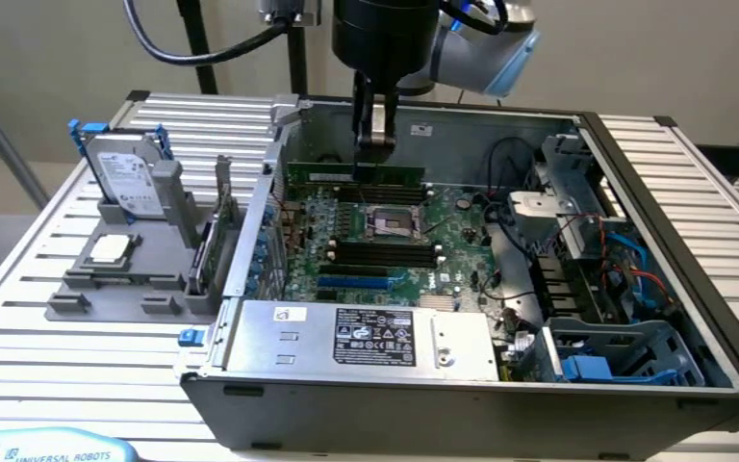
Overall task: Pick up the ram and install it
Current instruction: 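Pick up the ram and move it above insertion slot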
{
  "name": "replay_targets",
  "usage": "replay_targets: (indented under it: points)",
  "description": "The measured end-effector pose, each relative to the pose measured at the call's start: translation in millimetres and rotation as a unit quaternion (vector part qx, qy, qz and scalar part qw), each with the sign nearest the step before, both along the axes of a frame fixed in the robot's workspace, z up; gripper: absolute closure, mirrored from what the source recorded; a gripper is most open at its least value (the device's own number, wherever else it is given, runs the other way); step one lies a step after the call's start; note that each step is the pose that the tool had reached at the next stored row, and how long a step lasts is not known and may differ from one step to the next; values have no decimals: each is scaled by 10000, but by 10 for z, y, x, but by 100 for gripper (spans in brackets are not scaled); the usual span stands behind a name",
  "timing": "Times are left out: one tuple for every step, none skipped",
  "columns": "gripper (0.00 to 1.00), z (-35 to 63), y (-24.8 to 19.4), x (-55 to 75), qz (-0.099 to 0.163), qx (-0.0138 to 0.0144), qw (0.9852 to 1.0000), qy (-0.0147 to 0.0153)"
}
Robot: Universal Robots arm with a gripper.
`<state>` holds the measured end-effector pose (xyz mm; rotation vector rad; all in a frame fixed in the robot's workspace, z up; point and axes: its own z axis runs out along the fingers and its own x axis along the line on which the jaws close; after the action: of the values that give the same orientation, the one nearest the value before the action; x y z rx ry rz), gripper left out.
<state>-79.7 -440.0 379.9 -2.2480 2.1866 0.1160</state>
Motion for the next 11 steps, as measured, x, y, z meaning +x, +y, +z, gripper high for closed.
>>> replay_targets:
  points:
    - [87,-19,42,26,0,0,10000,0]
    - [87,-37,80,49,0,-1,10000,0]
    - [87,-54,119,74,0,-1,10000,0]
    - [87,-71,155,97,0,-1,10000,0]
    - [87,-87,195,121,0,-2,10000,0]
    - [87,-104,233,144,0,-2,10000,0]
    - [87,-120,271,167,0,-2,10000,0]
    - [87,-135,306,191,0,-3,10000,0]
    - [87,-151,338,216,0,-3,10000,0]
    - [87,-165,366,239,0,-4,10000,0]
    - [87,-179,392,261,0,-5,10000,0]
